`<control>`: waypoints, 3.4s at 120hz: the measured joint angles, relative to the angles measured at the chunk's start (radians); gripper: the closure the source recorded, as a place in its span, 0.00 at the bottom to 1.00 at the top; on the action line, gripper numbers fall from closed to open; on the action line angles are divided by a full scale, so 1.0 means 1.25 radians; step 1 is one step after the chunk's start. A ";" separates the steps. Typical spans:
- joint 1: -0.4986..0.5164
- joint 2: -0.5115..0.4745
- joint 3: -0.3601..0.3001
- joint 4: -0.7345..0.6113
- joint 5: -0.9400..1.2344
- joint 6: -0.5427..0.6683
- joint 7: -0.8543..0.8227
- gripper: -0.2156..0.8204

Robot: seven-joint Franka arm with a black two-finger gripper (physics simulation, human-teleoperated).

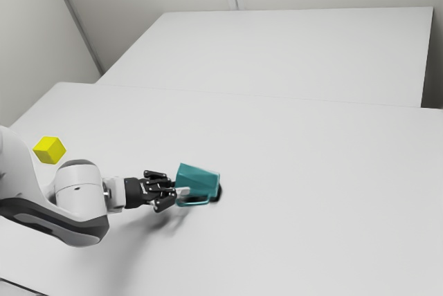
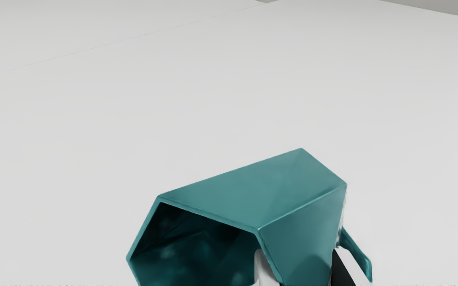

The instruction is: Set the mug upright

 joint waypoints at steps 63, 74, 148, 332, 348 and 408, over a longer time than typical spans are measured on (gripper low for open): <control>-0.006 -0.005 -0.001 0.020 -0.001 0.037 0.008 0.96; -0.005 -0.019 -0.014 0.042 0.013 0.058 0.007 0.96; 0.055 -0.171 -0.092 0.141 1.056 0.177 -0.602 0.97; 0.009 0.029 -0.091 0.362 1.454 0.056 -1.716 0.97; 0.014 0.045 -0.091 0.380 1.454 0.058 -1.734 0.97; -0.024 0.136 -0.093 0.504 1.490 -0.024 -1.822 0.97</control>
